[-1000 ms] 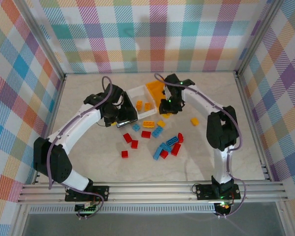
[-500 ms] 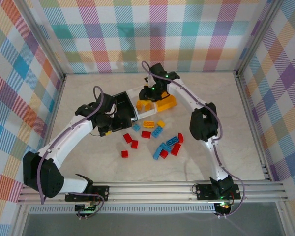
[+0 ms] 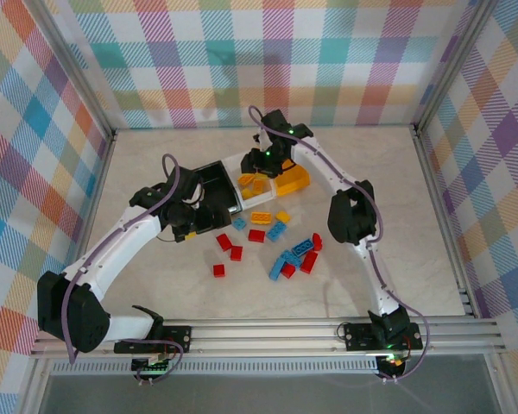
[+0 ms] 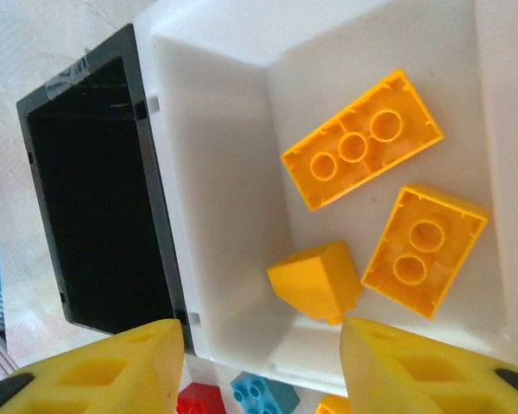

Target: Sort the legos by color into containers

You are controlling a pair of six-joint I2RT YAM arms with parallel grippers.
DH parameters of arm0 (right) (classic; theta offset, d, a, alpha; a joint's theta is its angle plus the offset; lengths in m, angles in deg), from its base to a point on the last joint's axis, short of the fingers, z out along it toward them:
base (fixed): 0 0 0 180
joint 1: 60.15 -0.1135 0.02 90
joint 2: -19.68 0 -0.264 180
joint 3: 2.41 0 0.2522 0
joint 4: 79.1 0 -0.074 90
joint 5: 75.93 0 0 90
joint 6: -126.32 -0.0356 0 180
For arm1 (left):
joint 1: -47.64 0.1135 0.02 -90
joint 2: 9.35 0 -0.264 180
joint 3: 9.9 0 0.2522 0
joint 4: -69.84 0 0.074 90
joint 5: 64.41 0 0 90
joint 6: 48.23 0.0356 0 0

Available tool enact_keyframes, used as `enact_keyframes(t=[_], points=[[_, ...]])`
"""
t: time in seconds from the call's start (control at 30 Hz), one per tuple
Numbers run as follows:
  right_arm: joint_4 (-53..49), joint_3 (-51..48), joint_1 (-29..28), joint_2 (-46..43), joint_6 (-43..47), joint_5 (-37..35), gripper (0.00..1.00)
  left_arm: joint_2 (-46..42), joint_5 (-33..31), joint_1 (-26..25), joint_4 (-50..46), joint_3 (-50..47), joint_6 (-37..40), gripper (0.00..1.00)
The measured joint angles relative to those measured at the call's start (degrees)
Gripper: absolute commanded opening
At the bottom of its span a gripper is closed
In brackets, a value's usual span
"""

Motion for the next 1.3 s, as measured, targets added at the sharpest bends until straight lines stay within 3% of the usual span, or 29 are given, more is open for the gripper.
enact_keyframes(t=[0.13, 0.27, 0.4, 0.5, 0.63, 1.3], points=[[-2.2, -6.1, 0.4, -6.2, 1.8, -3.0, 0.57, 2.5, 0.1, -1.0, 0.6, 2.0, 0.4, 1.00], [-3.1, -21.6, 2.5, -19.6, 2.8, -7.8, 0.62, 5.1, 0.8, -3.0, 2.4, 2.9, 0.5, 1.00], [-4.7, -36.0, 9.4, -31.3, 3.7, -13.7, 0.68, 6.0, 1.6, -4.2, 4.0, 2.9, 0.3, 1.00], [-5.4, -43.2, 15.7, -35.1, 4.7, -16.9, 0.72, 6.2, 2.0, -4.5, 5.1, 2.9, 0.3, 1.00], [-6.6, -48.5, 19.4, -34.7, 7.4, -20.0, 0.73, 6.2, 2.5, -4.6, 5.9, 2.9, 0.3, 1.00], [-4.9, -44.9, 19.8, -21.6, 16.8, -25.4, 0.72, 6.2, 2.8, -4.6, 4.7, 2.8, 0.3, 1.00]])
